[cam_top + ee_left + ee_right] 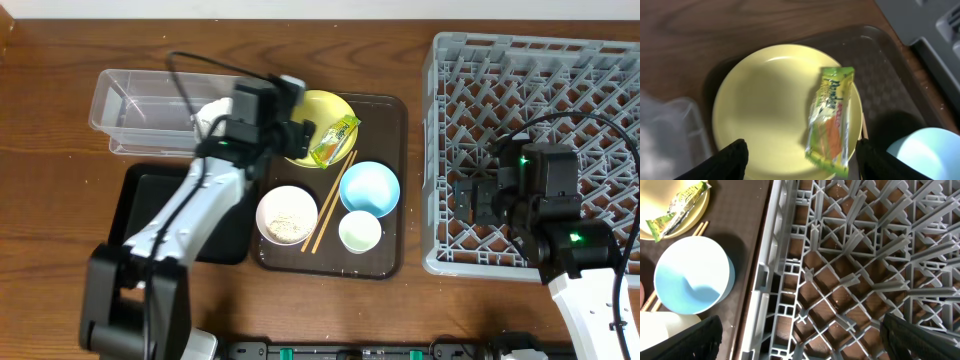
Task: Sort waste into correct bins and load items into the dishwasher rack
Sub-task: 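Move the left gripper back and grasp the yellow snack wrapper, then drop the yellow wrapper into the clear bin with the left gripper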
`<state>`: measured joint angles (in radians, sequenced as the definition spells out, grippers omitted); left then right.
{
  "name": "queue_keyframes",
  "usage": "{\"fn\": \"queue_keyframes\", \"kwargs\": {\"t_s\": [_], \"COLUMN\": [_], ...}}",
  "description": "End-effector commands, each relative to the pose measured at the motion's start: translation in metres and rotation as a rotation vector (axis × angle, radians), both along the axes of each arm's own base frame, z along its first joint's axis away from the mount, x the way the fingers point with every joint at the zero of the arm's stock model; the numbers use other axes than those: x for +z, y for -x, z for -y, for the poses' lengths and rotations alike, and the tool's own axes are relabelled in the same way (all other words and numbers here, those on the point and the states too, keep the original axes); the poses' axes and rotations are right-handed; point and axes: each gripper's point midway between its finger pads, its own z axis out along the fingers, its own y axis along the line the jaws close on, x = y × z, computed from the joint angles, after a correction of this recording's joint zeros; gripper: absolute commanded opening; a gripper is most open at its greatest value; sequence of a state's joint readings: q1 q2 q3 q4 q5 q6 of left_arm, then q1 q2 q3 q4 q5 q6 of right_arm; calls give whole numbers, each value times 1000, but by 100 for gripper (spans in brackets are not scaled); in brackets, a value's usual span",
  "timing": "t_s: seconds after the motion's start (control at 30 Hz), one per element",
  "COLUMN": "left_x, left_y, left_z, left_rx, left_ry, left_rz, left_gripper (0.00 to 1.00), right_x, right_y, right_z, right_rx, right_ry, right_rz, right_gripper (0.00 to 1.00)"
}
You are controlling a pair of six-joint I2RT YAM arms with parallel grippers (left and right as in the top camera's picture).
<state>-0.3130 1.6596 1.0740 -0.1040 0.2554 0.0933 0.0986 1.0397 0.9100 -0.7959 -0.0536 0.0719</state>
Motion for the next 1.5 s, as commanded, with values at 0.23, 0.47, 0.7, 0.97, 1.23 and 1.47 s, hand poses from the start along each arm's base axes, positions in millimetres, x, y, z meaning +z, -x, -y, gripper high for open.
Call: {"fn": "queue_keyframes", "kwargs": {"t_s": [0.23,0.47,0.7,0.97,1.23,1.47], "left_x": [-38,-72,-96,-105,-118,-120], "left_y": [-3,-1,-4,0,17,20], "left_z": [51,54,42,41,33,31], "left_rx": [-110,-118,-70,-73,-79,-79], "left_ry": [-69,-94,-157,-169,-205,-212], "left_rz": [42,-16,-44,-71,-155,-169], "left_gripper": [73,73,71,59,46,25], "right_x": [9,8,8,8,8,8], "right_y": [-2,-2,-1,-1,-1,-1], "right_z": [-3,-3,-3,-3,-3,-3], "right_rx": [2,2,2,2,2,2], "right_ry": [-14,-14,-13,-13,-13,-13], "right_rz": [21,17,14,13,14,13], "right_gripper": [99,99,99,99,99,99]}}
